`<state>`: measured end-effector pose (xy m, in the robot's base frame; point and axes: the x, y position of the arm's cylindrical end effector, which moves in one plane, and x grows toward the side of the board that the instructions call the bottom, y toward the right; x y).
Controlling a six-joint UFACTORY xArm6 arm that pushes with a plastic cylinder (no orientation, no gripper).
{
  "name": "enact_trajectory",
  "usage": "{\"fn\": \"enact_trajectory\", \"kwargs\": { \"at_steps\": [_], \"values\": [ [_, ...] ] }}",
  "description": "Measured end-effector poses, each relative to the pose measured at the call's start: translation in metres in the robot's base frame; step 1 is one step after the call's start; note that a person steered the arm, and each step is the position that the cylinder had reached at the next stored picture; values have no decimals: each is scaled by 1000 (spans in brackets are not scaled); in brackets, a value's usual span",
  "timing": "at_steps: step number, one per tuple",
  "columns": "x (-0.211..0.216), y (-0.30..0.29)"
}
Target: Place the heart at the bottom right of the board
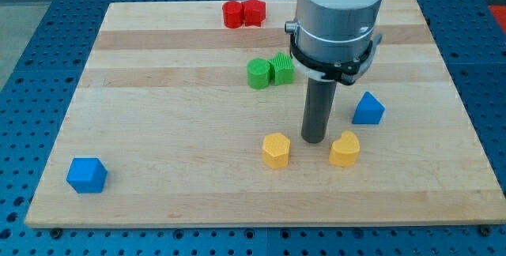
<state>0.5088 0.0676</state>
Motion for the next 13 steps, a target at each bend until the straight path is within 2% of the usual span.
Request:
{"fn": "enact_trajectory", "kwargs": {
  "at_steps": [5, 6, 7, 8, 10, 13],
  "values": [
    [32, 84],
    [32, 91],
    [32, 68],
    [39, 46],
    [62, 42],
    [62, 100]
  ]
}}
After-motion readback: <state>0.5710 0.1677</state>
